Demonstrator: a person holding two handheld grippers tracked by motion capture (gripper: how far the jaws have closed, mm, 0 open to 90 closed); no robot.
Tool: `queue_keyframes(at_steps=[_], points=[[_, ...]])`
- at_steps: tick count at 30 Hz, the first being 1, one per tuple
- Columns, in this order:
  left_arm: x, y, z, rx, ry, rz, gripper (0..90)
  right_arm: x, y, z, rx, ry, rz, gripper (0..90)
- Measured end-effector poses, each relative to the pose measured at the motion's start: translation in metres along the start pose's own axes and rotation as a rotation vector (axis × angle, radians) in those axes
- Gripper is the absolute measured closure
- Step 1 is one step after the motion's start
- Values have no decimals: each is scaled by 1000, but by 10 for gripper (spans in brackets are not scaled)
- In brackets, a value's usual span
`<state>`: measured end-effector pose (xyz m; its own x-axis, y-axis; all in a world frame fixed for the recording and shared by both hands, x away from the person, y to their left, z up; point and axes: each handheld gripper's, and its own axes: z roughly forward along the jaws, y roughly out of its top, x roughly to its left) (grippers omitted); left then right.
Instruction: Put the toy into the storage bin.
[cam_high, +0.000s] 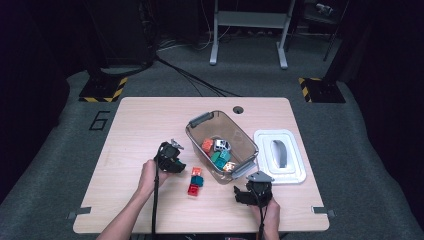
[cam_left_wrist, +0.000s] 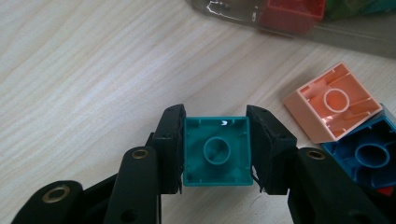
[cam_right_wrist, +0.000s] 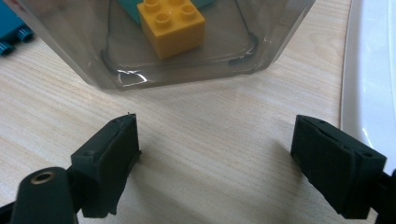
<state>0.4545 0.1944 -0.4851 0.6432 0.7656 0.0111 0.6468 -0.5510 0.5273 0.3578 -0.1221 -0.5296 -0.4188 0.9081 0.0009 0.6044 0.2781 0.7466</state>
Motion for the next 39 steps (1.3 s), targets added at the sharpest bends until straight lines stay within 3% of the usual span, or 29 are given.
queue_keyframes(at_steps=[23, 39], points=[[13, 21, -42, -97, 22, -9, 590, 0, 0, 0, 1, 1, -1, 147], [17, 47, -72, -164, 50, 11, 590, 0, 0, 0, 2, -1, 0, 147]])
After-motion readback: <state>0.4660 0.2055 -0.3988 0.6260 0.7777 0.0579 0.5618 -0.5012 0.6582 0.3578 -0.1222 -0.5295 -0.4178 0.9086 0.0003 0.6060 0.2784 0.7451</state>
